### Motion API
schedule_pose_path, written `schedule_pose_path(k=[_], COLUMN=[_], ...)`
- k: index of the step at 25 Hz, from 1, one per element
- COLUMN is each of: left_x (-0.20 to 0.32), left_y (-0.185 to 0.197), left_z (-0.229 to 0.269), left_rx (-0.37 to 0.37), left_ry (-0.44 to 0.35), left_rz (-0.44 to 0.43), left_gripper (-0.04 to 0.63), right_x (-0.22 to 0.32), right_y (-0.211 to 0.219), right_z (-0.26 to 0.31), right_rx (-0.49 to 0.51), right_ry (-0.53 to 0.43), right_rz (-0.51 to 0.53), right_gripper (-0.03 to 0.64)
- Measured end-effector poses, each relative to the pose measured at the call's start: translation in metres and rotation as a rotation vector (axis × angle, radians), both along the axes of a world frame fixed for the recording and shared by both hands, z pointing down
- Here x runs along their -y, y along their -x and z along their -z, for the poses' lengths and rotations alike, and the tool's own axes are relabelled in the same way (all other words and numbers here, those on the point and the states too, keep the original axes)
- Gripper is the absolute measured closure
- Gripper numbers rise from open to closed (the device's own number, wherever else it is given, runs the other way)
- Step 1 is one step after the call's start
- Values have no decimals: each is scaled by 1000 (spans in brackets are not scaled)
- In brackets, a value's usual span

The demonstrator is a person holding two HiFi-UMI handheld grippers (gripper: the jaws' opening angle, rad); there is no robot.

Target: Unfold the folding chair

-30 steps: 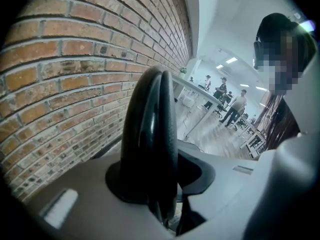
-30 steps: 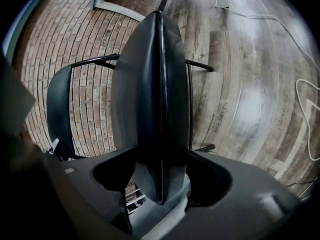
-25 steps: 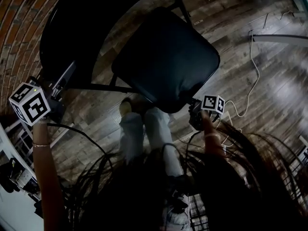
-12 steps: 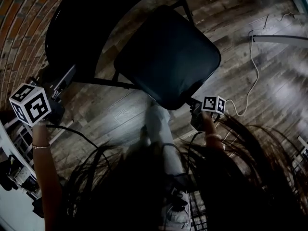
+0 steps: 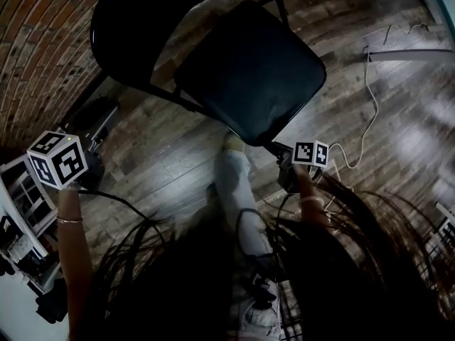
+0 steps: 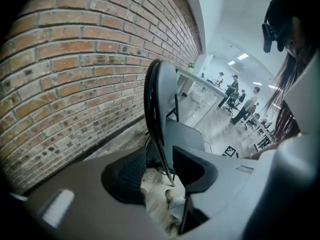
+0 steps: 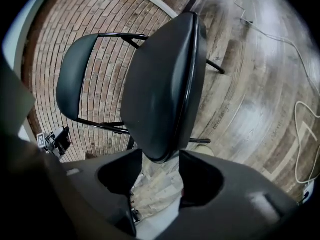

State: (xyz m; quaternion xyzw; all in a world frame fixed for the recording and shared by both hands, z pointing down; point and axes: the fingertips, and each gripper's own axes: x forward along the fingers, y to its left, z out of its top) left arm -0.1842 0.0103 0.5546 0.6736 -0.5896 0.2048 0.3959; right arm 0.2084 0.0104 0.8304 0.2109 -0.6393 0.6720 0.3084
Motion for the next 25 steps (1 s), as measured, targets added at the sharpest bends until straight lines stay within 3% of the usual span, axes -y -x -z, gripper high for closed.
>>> schedule_pose_path(k=[3,13,19,25], left_x=[-32,-126,-168,-202], left_y=[-14,-86,-115,-148], left_z=[-7,-26,-11,15], left_rx=[-7,-128,-198,-181], left_ry=[13,13,-20,-15], left_rz=[-2,93,193,142], left_gripper=[431,460,497,512], right_x=[-12,-63,-93,-121], right_y=[3,2,-4,-7], right_z=[6,41,76,122], right_rx=[-4,-22,-22,-1], right_ry=[-40,-152,-226,-307], right_rz=[18,53,41,37], right_gripper=[397,433,445,465])
